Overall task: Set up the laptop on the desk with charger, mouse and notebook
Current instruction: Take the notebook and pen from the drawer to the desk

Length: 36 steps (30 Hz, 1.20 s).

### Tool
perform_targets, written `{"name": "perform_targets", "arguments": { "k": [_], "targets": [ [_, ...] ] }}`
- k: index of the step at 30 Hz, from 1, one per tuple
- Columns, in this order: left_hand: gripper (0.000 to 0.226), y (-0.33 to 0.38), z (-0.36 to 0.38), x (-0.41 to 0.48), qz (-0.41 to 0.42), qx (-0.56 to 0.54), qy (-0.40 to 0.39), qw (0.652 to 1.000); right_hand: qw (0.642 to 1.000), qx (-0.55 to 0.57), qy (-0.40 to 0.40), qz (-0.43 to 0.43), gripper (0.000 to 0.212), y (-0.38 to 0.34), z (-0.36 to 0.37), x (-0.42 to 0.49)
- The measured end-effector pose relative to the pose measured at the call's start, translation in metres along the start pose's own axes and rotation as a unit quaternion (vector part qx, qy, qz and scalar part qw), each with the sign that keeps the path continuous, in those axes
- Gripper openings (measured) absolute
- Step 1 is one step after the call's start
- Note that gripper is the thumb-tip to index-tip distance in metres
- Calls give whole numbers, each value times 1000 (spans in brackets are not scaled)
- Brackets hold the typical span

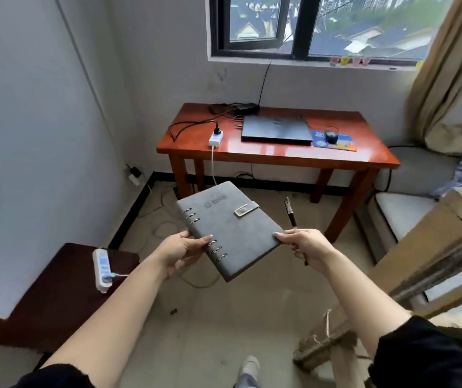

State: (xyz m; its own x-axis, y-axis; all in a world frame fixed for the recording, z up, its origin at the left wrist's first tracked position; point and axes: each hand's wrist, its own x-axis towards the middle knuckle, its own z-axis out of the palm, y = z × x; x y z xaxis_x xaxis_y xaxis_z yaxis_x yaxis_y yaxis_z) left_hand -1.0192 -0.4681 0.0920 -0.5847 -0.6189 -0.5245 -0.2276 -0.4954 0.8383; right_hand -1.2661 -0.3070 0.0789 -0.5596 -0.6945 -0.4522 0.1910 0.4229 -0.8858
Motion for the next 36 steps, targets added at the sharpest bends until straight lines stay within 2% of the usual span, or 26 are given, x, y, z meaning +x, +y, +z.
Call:
{"name": "perform_targets", "arguments": {
  "k": [2, 4, 6, 14, 15, 19, 24, 28, 36],
  "targets": [
    [27, 29, 23, 51, -1, -2, -7, 1000, 1000, 9, 21, -2, 53, -27, -23, 50],
    [30, 58, 43, 96, -2, -5, -12, 1000, 999, 22, 43, -3, 29, -54, -42, 94],
    [34, 84, 58, 135, -6, 7, -12, 1000, 997, 37, 69, 3, 18, -72, -57, 134],
    [24, 175, 115, 296, -3, 53, -23, 998, 990, 74, 121, 13, 35, -123, -115, 288],
    [24, 190, 128, 340, -9, 54, -34, 998, 989, 81, 127, 17, 35, -133, -130, 326],
    [28, 219, 154, 414, -23, 62, -51, 997, 985, 84, 148, 24, 19, -153, -159, 395],
    [35, 268, 197, 521, -55, 83, -74, 992, 977, 114, 173, 51, 33, -182, -202, 485],
    [41, 297, 233, 582, -68, 111, -85, 988, 974, 128, 176, 65, 22, -201, -237, 532],
    [24, 330, 340, 699, -84, 123, -100, 984, 964, 149, 200, 93, 13, -219, -335, 629]
  ]
}}
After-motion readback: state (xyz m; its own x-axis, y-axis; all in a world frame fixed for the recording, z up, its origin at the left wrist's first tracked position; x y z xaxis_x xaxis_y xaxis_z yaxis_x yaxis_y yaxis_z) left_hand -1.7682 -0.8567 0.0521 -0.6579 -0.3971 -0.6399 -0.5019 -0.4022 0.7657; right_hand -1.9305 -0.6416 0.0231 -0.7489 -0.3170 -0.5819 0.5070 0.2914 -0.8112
